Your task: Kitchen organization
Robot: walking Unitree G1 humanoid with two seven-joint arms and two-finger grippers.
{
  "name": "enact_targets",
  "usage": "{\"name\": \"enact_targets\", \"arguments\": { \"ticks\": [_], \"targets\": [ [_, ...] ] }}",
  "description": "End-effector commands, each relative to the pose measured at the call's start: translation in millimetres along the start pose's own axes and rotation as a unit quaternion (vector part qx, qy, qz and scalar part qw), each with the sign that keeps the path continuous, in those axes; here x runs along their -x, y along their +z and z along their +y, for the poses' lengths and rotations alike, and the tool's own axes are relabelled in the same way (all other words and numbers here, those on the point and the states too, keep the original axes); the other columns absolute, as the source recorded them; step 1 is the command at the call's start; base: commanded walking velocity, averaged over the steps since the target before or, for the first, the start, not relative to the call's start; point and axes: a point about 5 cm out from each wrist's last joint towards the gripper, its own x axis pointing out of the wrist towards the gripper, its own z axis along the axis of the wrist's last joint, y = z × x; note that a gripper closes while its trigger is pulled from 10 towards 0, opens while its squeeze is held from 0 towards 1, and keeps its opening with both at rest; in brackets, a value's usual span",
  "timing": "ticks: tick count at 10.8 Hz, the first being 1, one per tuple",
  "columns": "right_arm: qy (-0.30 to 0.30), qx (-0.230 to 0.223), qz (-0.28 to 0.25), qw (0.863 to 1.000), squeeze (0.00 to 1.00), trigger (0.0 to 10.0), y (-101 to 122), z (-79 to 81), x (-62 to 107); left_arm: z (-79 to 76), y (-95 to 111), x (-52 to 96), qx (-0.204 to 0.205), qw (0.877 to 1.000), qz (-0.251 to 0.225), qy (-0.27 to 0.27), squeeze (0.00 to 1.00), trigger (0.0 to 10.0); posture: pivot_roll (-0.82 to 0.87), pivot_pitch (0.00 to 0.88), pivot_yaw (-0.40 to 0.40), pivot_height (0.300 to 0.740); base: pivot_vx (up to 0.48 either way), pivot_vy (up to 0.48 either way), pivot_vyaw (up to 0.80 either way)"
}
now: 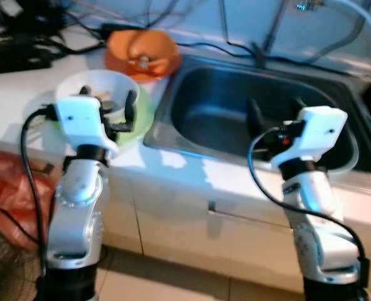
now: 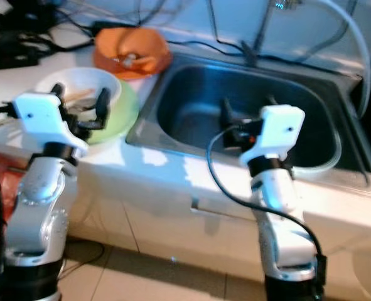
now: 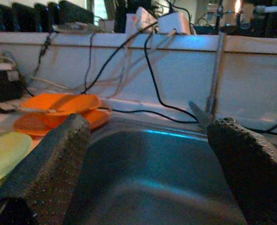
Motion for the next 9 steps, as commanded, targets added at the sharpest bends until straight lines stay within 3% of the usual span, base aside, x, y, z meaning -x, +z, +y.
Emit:
{"name": "enact_targets", "arguments": {
  "ticks": [1, 6, 9],
  "targets": [
    [-0.014, 0.010, 0.002, 1.000, 0.00, 10.0, 0.1, -8.2, 3.8, -8.8, 3.2, -0.7, 0.012, 1.000, -0.005, -0.013, 0.00, 10.0, 0.03, 0.087, -0.055, 0.740, 0.000, 0.000, 0.00],
    [-0.010, 0.011, 0.009, 1.000, 0.00, 10.0, -4.2, -6.4, 5.3, -8.2, 1.3, 1.1, 0.011, 1.000, 0.001, -0.014, 0.00, 10.0, 0.04, 0.091, -0.056, 0.740, 0.000, 0.000, 0.00],
    [-0.007, 0.011, 0.010, 1.000, 0.00, 10.0, -4.9, -6.2, 5.1, -4.7, 1.3, 4.8, -0.012, 1.000, -0.008, -0.009, 0.00, 10.0, 0.04, 0.090, -0.057, 0.740, 0.000, 0.000, 0.00]
  ]
}}
